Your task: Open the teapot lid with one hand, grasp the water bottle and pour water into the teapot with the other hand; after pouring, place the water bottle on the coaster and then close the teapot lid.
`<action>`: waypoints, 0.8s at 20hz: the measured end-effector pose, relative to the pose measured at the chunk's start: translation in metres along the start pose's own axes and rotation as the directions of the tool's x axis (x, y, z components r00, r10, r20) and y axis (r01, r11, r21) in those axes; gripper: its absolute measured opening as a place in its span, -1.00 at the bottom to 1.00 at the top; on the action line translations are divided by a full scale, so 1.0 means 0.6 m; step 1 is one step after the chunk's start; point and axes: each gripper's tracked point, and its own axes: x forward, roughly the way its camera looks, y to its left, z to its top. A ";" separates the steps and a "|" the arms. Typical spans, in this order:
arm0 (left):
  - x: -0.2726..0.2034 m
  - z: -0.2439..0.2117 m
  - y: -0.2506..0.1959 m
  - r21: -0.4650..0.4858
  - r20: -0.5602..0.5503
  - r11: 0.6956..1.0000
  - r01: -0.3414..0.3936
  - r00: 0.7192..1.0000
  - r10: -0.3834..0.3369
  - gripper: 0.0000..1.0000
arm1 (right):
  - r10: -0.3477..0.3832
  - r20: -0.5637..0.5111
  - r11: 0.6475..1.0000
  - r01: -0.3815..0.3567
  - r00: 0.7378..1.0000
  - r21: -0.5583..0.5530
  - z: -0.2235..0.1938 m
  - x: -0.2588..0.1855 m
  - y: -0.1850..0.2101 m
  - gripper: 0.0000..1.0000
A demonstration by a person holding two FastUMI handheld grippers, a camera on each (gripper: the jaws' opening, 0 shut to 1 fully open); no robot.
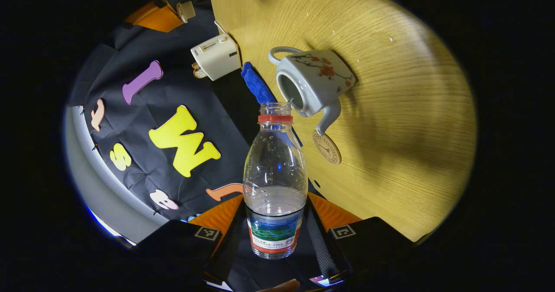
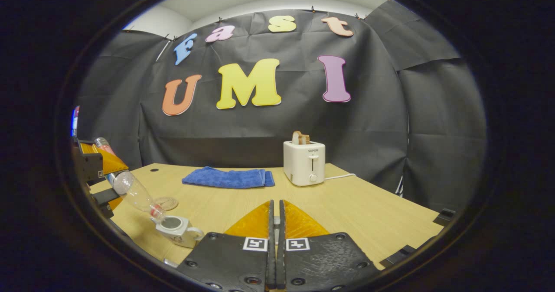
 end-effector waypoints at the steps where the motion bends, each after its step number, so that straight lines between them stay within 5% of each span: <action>1: -0.003 0.001 0.000 0.003 0.000 1.000 -0.002 1.000 0.002 0.55 | 0.001 -0.001 1.000 -0.001 1.000 -0.001 -0.001 0.001 0.000 -0.99; 16: -0.013 0.002 0.017 0.057 -0.031 0.997 -0.055 0.998 0.057 0.55 | -0.003 -0.007 1.000 0.003 1.000 -0.007 -0.003 0.001 0.000 -0.96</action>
